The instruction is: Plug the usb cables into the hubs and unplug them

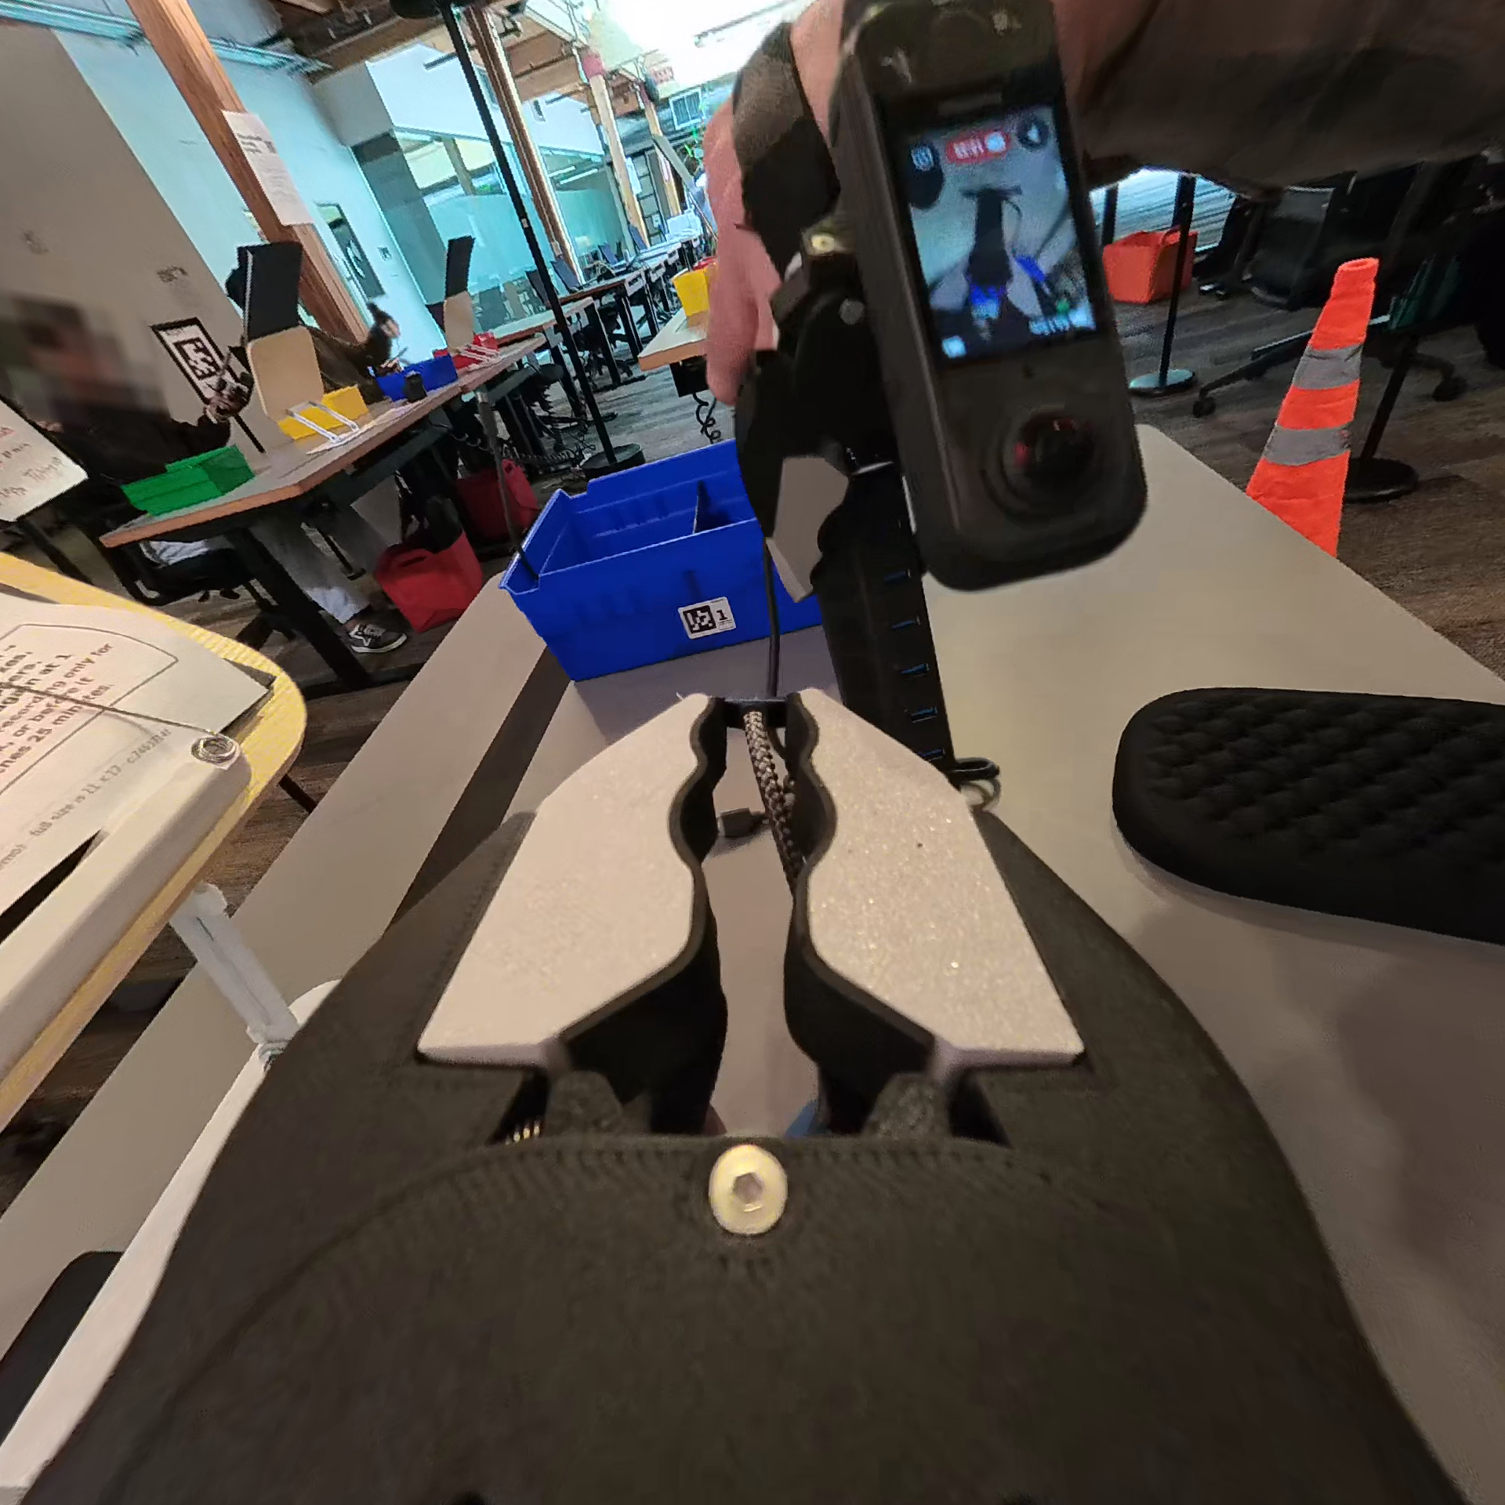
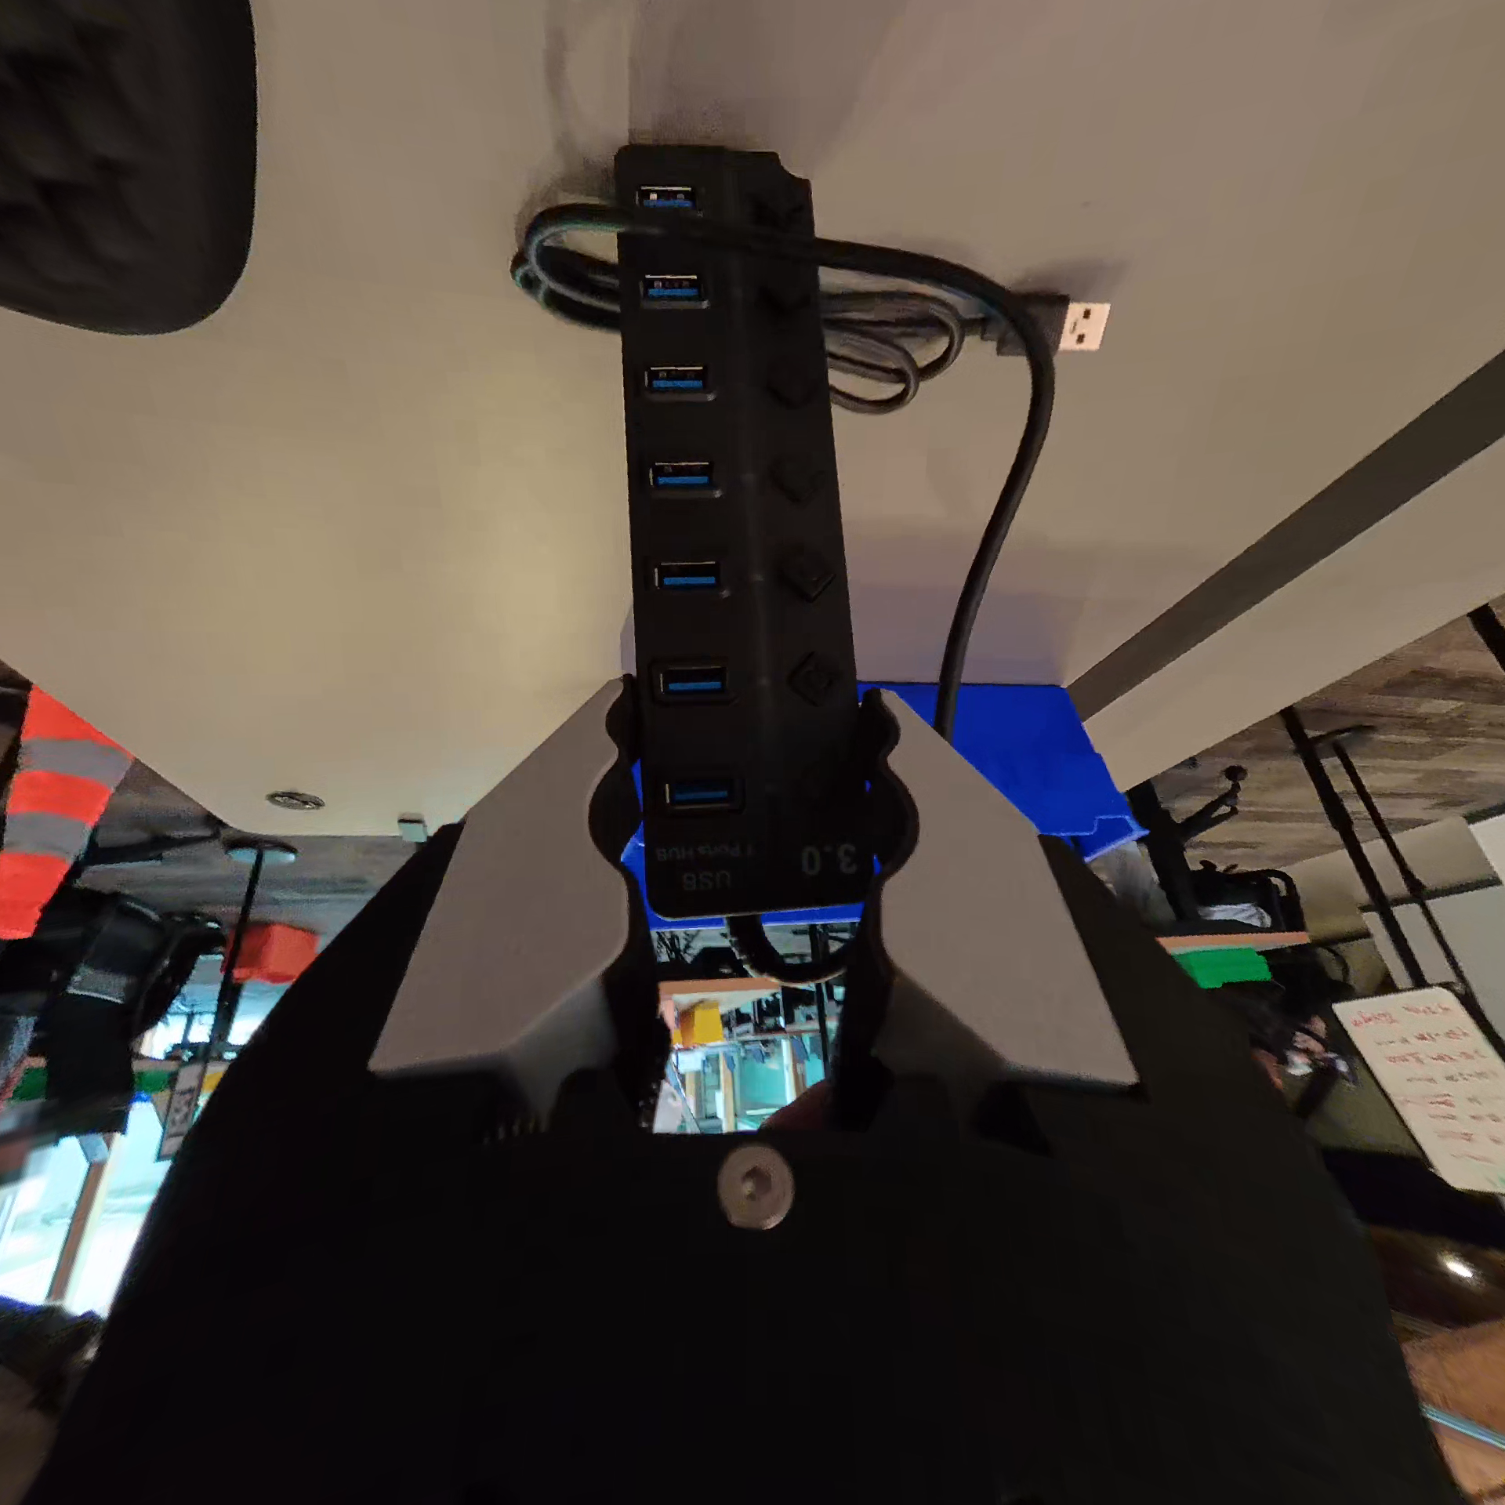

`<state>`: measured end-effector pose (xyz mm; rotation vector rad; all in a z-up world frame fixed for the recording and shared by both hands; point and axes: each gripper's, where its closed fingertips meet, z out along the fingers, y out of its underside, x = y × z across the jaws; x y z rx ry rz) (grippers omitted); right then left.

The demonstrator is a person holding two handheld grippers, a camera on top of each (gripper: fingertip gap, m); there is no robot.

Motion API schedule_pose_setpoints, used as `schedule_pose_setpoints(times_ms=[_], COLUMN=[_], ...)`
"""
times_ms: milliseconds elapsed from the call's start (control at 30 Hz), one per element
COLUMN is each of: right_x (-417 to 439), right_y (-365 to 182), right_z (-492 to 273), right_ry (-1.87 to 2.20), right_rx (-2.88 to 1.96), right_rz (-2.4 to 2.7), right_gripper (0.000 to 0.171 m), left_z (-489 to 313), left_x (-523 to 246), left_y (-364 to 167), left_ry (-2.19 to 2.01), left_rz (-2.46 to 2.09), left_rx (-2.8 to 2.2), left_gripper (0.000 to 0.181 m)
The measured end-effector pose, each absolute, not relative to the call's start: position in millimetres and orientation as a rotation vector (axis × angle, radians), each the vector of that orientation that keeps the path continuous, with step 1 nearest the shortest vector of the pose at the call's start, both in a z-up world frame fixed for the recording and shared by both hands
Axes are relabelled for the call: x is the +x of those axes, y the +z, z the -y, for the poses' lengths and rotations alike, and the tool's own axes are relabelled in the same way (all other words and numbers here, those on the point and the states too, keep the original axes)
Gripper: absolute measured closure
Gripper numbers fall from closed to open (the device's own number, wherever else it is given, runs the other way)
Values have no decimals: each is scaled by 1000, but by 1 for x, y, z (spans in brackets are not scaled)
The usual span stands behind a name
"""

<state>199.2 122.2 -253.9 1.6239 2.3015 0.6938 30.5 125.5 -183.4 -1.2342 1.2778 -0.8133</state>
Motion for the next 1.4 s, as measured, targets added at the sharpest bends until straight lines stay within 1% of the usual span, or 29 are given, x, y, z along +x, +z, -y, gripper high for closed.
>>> schedule_pose_setpoints(times_ms=[333,633,900,1167,1400], right_x=[168,142,145,152,137], right_y=[-257,-262,-262,-240,-203], right_z=[-118,-106,-106,-116,-124], right_ry=[744,644,451,370,280], right_rx=[1529,1539,1727,1821,1872], right_rz=[-2319,-2417,-2423,-2421,-2513], right_gripper=[119,119,119,119,119], left_z=[-137,-140,-126,-108,-97], left_x=[22,19,29,64,76], left_y=[-190,-192,-199,-195,-173], left_ry=[-816,-818,-861,-937,-952], left_rz=[-1250,-1242,-1312,-1259,-1173], left_rx=[-1265,-1270,-1255,-1225,-1183], left_gripper=[167,167,167,168,168])
